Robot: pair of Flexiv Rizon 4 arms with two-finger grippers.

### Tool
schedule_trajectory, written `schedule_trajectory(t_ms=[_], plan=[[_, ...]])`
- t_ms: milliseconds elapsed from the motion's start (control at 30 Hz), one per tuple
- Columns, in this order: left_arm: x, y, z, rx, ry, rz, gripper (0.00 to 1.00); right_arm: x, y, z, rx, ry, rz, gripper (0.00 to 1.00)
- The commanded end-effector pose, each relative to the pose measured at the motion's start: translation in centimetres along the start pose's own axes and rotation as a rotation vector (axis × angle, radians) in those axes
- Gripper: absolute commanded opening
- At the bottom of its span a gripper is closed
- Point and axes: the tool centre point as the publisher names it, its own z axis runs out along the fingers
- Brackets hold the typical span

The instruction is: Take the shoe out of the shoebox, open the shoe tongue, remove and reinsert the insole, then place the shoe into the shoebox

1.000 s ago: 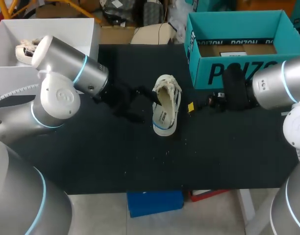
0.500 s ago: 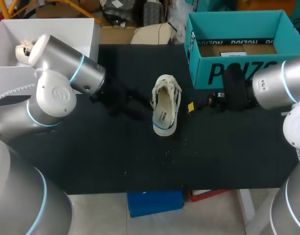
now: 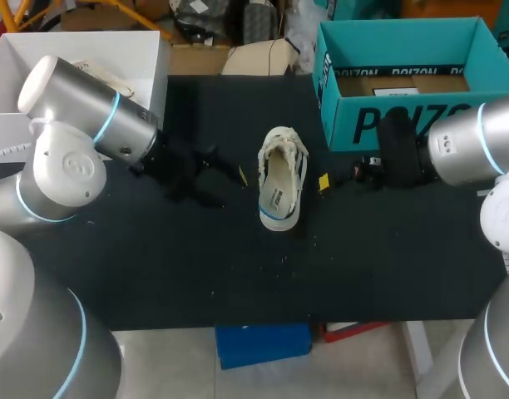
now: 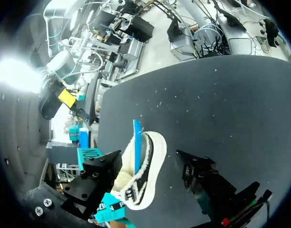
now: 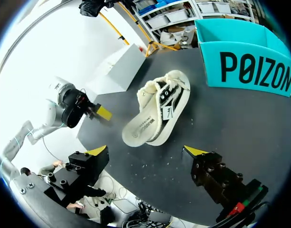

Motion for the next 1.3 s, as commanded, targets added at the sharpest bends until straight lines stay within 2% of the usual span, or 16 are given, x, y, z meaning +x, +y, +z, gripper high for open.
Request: schedule_trajectory(t_ms=[33,133,167,200,400,467,533,667,700,733,1100,1167,1300], plan=[[0.7,-1.6,-1.8,-0.049,-0.005,-0.003,0.77,0.1,0.0,0.1,0.002,-0.003,0.001,1.0],[1.1,-1.8,-2.3,-0.058,-0.007,-0.007,0.84,0.1,0.0,0.1,0.002,-0.003,0.001,1.0],[1.1,-2.0,-2.3,-0.06,-0.007,-0.008,0.95,0.1,0.0,0.1,0.002,-0.003,0.001,1.0],[1.1,-2.1,-2.4,-0.063,-0.008,-0.01,1.0,0.1,0.0,0.1,0.002,-0.003,0.001,1.0],[1.2,-2.0,-2.5,-0.064,-0.011,-0.016,1.0,0.1,0.0,0.1,0.002,-0.003,0.001,1.0],[1.2,-2.0,-2.5,-0.064,-0.011,-0.016,1.0,0.6,1.2,0.4,0.112,-0.115,-0.184,1.0],[1.2,-2.0,-2.5,-0.064,-0.011,-0.016,1.0,1.1,2.3,0.8,0.189,-0.223,-0.353,1.0],[1.2,-2.0,-2.5,-0.064,-0.011,-0.016,1.0,2.1,4.4,2.0,0.265,-0.387,-0.71,1.0],[1.2,-2.0,-2.5,-0.064,-0.011,-0.016,1.0,2.4,4.7,2.4,0.308,-0.436,-0.847,1.0],[1.2,-2.0,-2.5,-0.064,-0.011,-0.016,1.0,2.6,4.7,2.9,0.396,-0.522,-0.979,1.0],[1.2,-2.0,-2.5,-0.064,-0.011,-0.016,1.0,2.6,4.7,2.9,0.396,-0.522,-0.979,1.0],[1.2,-2.0,-2.5,-0.064,-0.011,-0.016,1.0,2.6,5.0,3.4,0.413,-0.558,-1.069,1.0],[1.2,-2.0,-2.5,-0.064,-0.011,-0.016,1.0,2.4,5.5,4.6,0.43,-0.58,-1.142,1.0]])
